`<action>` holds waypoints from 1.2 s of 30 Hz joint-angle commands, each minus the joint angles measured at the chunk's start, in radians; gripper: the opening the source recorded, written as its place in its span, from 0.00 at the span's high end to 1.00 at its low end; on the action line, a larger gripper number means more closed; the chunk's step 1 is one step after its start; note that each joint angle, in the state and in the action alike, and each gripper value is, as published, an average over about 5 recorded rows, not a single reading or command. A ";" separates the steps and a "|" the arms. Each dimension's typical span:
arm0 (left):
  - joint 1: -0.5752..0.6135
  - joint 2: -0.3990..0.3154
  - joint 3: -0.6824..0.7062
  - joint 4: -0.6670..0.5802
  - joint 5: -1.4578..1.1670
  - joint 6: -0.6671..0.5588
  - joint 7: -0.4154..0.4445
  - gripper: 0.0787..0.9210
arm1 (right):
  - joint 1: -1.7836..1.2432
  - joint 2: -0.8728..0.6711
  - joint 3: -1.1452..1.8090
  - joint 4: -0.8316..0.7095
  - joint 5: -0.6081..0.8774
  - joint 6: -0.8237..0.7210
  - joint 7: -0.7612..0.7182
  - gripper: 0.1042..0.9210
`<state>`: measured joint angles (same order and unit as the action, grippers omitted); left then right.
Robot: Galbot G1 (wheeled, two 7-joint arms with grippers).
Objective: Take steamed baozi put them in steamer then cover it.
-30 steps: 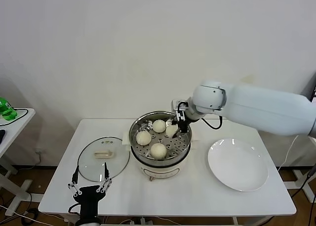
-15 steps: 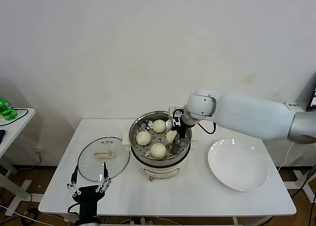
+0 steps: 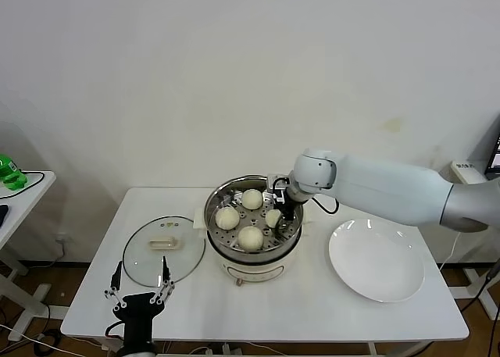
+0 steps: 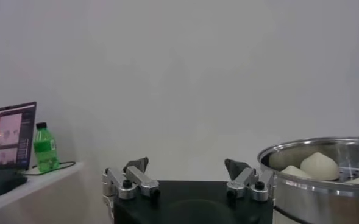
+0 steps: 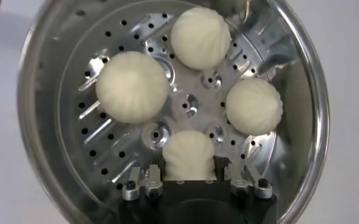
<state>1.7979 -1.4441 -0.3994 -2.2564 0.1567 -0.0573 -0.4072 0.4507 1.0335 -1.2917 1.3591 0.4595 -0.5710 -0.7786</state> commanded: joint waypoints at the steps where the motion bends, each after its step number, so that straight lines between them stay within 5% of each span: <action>1: 0.002 -0.001 0.001 -0.003 0.001 0.000 0.000 0.12 | -0.014 0.001 0.004 -0.013 -0.024 0.006 -0.011 0.47; 11: 0.006 -0.003 0.001 -0.002 0.004 0.000 -0.001 0.12 | 0.010 -0.025 0.019 0.012 -0.014 0.007 -0.014 0.15; 24: -0.014 0.028 -0.026 0.036 -0.054 0.039 -0.002 0.12 | 0.150 -0.122 0.089 0.159 0.102 -0.033 0.045 0.12; 36: -0.076 0.137 -0.073 0.128 -0.085 0.103 0.016 0.12 | -0.233 -0.450 0.577 0.472 0.218 0.065 0.614 0.12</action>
<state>1.7521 -1.3723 -0.4529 -2.1844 0.0941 0.0127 -0.4064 0.4825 0.8220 -1.0506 1.5993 0.6031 -0.5840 -0.5549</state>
